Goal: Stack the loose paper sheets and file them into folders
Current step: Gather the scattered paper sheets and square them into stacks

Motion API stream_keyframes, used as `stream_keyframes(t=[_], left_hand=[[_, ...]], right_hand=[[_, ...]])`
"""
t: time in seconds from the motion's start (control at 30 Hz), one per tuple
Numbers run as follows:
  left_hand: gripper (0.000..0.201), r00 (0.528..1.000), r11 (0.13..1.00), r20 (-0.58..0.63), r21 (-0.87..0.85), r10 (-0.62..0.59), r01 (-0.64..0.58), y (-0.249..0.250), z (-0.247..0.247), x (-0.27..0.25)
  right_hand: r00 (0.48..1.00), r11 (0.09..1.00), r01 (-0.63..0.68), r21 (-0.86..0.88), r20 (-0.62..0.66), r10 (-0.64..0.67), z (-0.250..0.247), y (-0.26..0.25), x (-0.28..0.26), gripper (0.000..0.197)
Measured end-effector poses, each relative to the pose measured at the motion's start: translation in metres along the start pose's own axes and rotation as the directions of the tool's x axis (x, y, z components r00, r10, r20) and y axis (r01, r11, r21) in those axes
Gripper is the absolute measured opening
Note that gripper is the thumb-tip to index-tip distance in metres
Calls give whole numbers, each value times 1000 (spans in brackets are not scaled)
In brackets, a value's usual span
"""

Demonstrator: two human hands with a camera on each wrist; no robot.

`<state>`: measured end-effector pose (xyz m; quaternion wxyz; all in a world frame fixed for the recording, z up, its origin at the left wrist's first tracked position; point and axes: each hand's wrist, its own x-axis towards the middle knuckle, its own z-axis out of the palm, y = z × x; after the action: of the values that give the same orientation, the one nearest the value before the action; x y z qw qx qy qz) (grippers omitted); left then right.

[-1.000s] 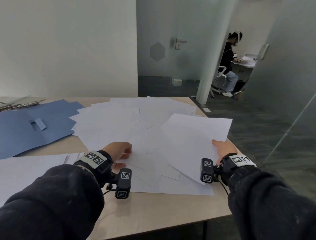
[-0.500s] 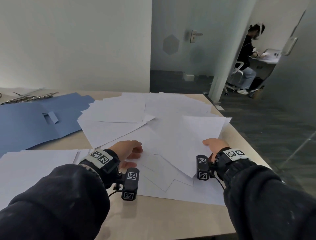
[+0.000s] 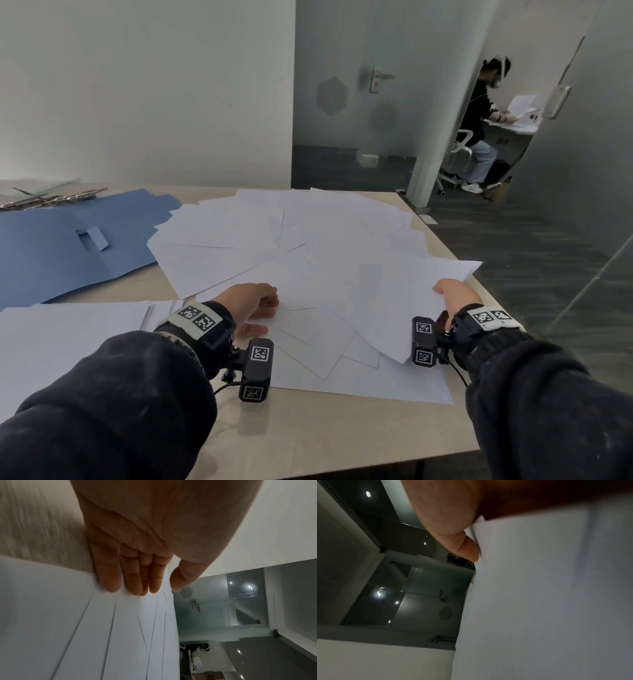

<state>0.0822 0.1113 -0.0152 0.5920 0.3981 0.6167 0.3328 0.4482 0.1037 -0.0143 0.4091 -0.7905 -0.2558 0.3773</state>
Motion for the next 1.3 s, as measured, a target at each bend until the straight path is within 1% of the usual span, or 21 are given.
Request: stream_keyframes(t=[0.03,0.13,0.23,0.3,0.4,0.47,0.53,0.57,0.6,0.63,0.7,0.77,0.8,0.83,0.9,1.0,1.03,1.1,1.2,1.23,1.3], left_hand=[[16,1000,1000,-1,0,-1,1,0,0,0],[15,1000,1000,-7,-1,-3,3,0,0,-1],[15,1000,1000,-10,-3,-4,4,0,-1,-2],[15,1000,1000,-8,-7,-3,3,0,-1,-2],[16,1000,1000,-8,-10,-7,7,0,-1,-1],[16,1000,1000,-11,-12,-13,13,0,-1,-1],[14,1000,1000,-9,-19,-20,20,0,-2,-2],[13,1000,999,-5,-24,-21,21,0,-2,-2],[13,1000,999,-3,-27,-21,21,0,-2,-2],[13,1000,999,0,-28,-20,20,0,-1,-3],[14,1000,999,3,-26,-18,18,1,-1,-3],[14,1000,1000,4,-20,-17,17,2,0,-4],[14,1000,1000,4,-18,-19,19,3,0,-5],[14,1000,1000,4,-17,-21,21,3,0,-5],[15,1000,1000,2,-16,-23,23,3,0,-5],[16,1000,1000,-4,-11,-26,26,3,0,-4],[15,1000,1000,-7,-11,-29,29,2,0,-3],[16,999,999,-7,-6,-31,31,2,-1,-3],[18,999,999,-5,6,-42,42,1,-2,0],[18,999,999,-8,7,-43,43,1,-3,1],[18,999,999,-15,13,-44,45,1,-3,2]], right_hand=[[1000,999,2,48,3,-2,-1,6,2,14],[1000,994,10,110,1,-10,-6,11,14,17],[999,992,5,123,51,-11,-3,3,10,54],[993,999,16,47,114,-21,1,1,10,60],[986,995,33,-91,168,-17,13,-2,9,57],[992,976,31,-214,126,-4,22,-8,6,52],[998,903,42,-427,58,-19,22,-16,0,46],[999,869,51,-491,21,-46,20,-19,-2,45],[998,862,56,-504,-5,-67,15,-21,-1,44],[999,851,39,-523,-6,-50,11,-21,2,44],[998,877,63,-477,32,-54,-1,-14,9,42],[998,987,51,-153,48,-44,-10,-1,22,51],[1000,999,-4,32,9,4,-14,7,30,59],[998,984,-60,169,-8,62,-17,15,40,62],[995,937,-94,337,-6,102,-21,20,39,47],[995,892,-101,441,22,102,-18,9,5,15],[996,883,-85,461,19,85,-18,8,2,10],[998,869,-56,491,43,41,-15,8,0,13],[996,874,-52,484,91,9,-12,10,14,31],[994,895,-42,443,105,-6,-11,10,20,32],[988,958,-67,279,149,26,-5,5,16,21]])
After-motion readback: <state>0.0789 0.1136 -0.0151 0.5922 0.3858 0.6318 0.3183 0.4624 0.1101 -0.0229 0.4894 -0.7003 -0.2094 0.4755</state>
